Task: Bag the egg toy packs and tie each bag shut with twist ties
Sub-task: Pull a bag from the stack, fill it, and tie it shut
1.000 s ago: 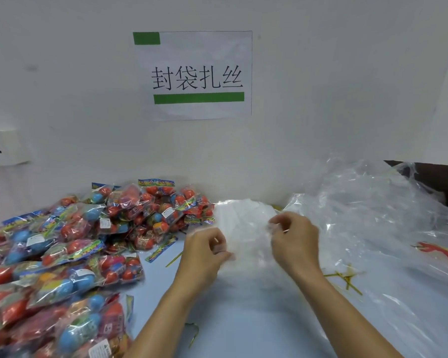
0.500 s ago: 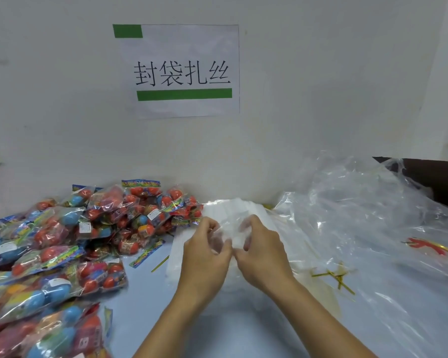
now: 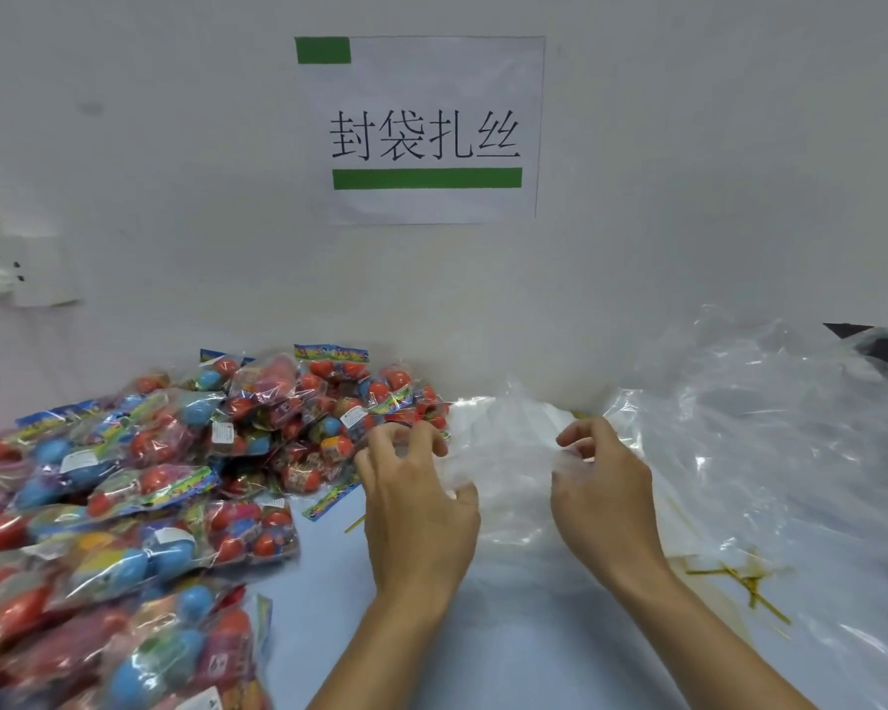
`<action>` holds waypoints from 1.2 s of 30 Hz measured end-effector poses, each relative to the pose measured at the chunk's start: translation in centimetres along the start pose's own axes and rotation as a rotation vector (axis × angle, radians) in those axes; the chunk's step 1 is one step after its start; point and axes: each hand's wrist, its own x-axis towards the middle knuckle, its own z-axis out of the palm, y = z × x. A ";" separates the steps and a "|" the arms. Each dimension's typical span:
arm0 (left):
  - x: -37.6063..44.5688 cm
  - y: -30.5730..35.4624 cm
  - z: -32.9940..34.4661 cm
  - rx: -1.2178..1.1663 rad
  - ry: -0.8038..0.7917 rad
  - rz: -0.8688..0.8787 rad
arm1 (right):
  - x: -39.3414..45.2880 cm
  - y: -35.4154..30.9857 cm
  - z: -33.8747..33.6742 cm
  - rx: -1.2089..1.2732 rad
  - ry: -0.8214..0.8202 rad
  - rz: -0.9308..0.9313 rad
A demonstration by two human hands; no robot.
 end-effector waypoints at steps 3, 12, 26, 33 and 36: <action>-0.1 0.0 0.6 -0.231 -0.140 -0.168 | -0.7 -0.7 0.3 0.029 -0.092 -0.134; 0.5 -0.4 -0.5 -0.168 -0.011 -0.215 | -0.4 -0.2 0.3 -0.044 0.040 0.039; 0.5 -0.6 -1.8 0.078 0.098 -0.079 | -0.7 -0.7 -0.3 -0.421 -0.188 0.040; 0.3 -0.4 -1.0 0.218 0.015 0.150 | -1.1 -1.3 -0.4 -0.234 -0.258 -0.018; 0.2 -0.1 -0.9 0.187 -0.072 0.154 | -1.5 -1.4 0.0 -0.249 -0.372 -0.109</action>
